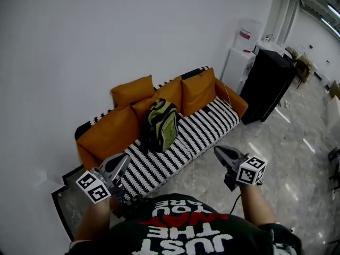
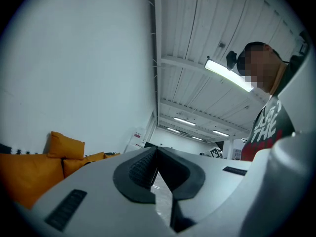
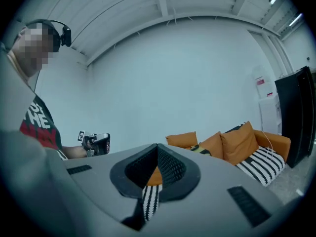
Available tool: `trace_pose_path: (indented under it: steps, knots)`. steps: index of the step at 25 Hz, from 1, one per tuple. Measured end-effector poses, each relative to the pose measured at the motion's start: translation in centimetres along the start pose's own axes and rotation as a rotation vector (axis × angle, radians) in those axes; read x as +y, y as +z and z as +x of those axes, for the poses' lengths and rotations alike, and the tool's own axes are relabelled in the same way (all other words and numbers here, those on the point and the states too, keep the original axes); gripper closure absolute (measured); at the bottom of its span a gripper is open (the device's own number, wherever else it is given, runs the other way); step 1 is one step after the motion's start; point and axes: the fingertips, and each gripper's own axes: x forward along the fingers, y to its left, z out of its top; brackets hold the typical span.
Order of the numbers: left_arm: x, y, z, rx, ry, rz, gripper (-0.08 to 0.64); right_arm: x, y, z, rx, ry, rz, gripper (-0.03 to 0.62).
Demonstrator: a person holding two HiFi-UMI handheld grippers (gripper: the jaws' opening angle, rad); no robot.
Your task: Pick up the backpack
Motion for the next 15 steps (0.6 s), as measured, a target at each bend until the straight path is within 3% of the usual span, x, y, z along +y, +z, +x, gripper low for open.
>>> trace_pose_path:
  steps: [7,15]
  knots:
    - [11.6,3.7,5.6,0.085,-0.081,-0.009,0.546,-2.3,4.8,11.6,0.017,-0.019,-0.007,0.566]
    - [17.8,1.6,12.4,0.171,-0.080,-0.028,0.546,-8.9,4.9,15.9,0.057,-0.025,0.052,0.566]
